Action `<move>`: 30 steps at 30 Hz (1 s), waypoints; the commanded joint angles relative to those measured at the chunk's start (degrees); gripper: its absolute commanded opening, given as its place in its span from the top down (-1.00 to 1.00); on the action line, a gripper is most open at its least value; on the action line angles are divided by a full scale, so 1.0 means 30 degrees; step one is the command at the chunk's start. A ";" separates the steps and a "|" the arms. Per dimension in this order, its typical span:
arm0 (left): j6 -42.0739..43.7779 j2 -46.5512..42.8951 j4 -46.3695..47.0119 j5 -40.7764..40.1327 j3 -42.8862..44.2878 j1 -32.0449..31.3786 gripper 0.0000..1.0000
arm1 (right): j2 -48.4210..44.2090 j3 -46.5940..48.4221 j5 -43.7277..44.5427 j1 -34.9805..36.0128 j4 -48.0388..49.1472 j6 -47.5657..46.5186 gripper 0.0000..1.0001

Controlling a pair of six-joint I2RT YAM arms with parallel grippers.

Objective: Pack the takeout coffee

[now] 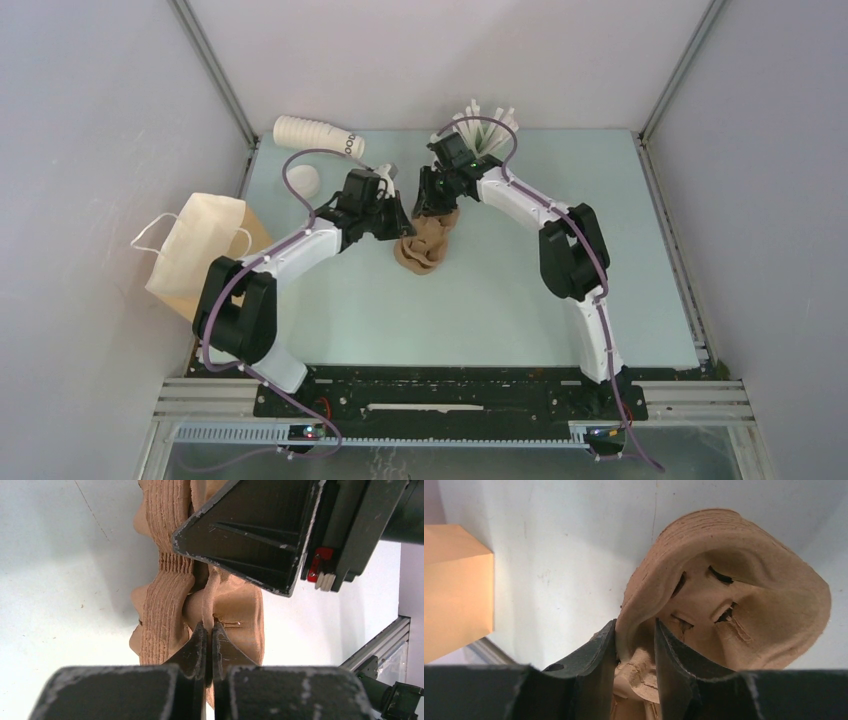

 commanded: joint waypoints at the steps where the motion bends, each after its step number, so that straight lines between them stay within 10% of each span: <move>1: -0.0098 -0.0138 0.1470 0.0356 0.0804 -0.0061 1.00 | -0.1623 -0.0908 -0.2054 -0.0526 0.2170 0.1251 0.15; 11: -0.0164 -0.0031 0.1578 0.1110 0.0904 -0.0046 0.99 | -0.1735 -0.1599 -0.3166 -0.0823 0.3460 0.1537 0.69; 19: -0.1403 -0.0935 0.0365 0.2241 0.0769 0.2450 -0.27 | -0.1705 -0.1903 -0.6130 -0.1481 0.4415 -0.0421 1.00; 30: -0.2555 0.1578 -0.0804 0.1279 0.2654 0.3729 -0.43 | -0.1684 -0.2076 -0.6795 -0.1518 0.4479 -0.1077 1.00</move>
